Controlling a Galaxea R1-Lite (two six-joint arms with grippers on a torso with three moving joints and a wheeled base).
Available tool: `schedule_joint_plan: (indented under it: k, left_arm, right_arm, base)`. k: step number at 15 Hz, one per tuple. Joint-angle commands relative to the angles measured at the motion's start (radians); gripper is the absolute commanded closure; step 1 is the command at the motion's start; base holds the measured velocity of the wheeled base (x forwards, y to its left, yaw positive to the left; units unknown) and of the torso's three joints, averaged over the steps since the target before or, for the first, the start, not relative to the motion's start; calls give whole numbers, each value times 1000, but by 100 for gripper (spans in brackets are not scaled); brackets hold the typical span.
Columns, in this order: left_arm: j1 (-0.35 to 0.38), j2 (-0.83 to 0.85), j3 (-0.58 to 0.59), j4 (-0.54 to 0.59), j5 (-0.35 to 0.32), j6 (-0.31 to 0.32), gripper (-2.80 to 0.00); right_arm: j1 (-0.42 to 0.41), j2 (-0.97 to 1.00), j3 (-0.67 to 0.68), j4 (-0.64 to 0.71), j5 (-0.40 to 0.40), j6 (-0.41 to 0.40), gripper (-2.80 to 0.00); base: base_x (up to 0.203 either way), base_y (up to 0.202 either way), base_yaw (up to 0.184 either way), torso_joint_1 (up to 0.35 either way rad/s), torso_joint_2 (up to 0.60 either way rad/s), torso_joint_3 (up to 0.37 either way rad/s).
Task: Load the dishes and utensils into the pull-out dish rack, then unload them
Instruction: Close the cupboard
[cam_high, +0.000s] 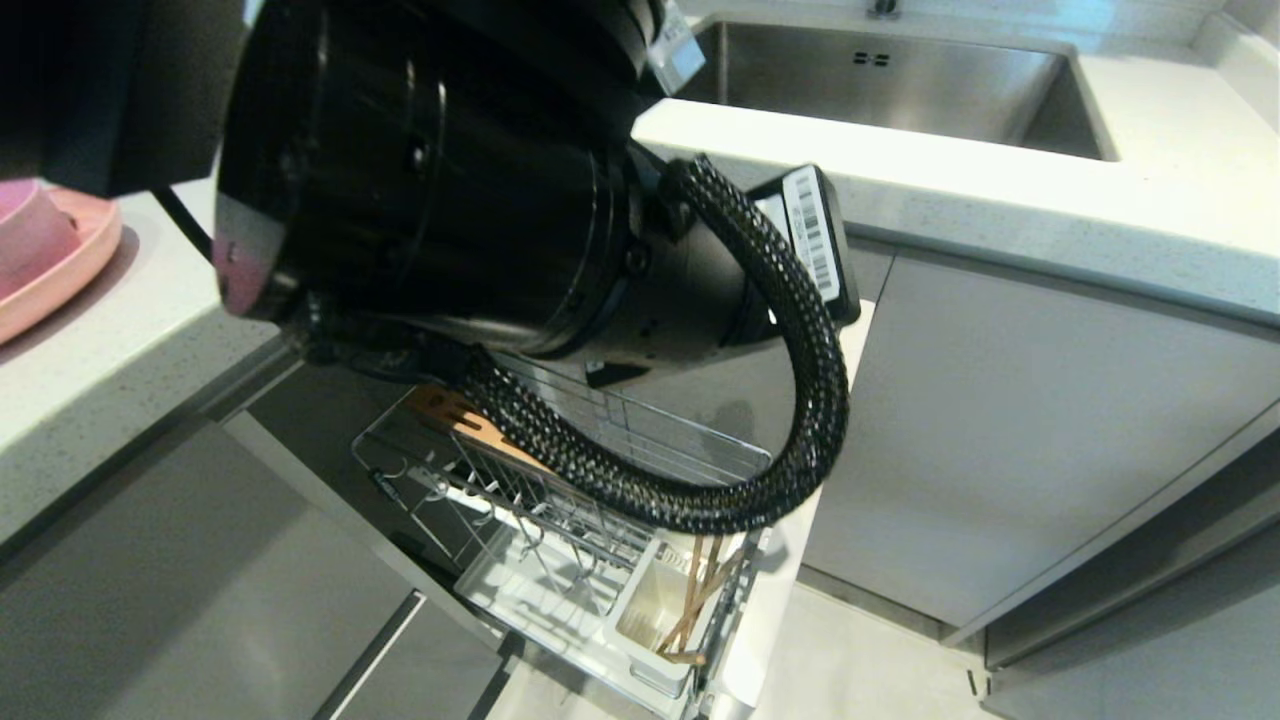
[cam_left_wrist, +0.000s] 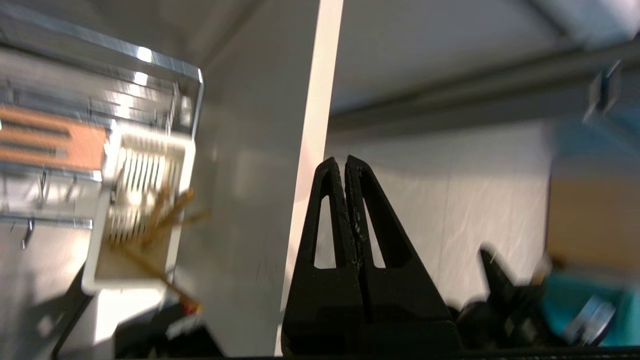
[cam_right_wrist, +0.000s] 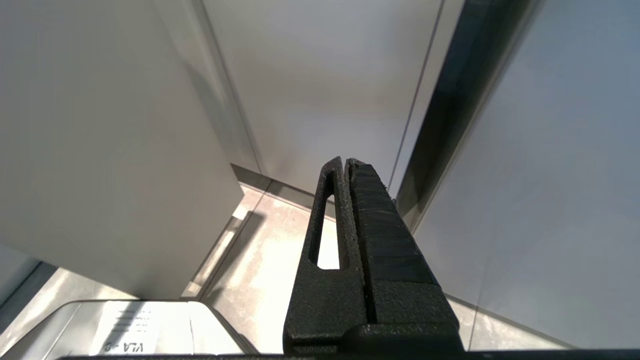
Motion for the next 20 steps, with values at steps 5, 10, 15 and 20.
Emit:
schedule_joint_plan:
  k: [5,10,15,20]
  left_arm:
    - [-44,56,0,84,-93,-4,0]
    - [-60,126,-1,145,-132,-5,0]
    - [-60,164,-2,212,-127,7,0]
    - [-23,167,-1,288,-6,42,0]
  right_arm:
    - [1,0,2,-1,0,0,0]
    - [1,0,2,0,1,0,0]
    - [1,0,2,-1,0,0,0]
    - [1,0,2,-1,0,0,0]
  base:
    - [0,0,0,0,0,0]
    - [0,0,0,0,0,0]
    - [0,0,0,0,0,0]
    - [0,0,0,0,0,0]
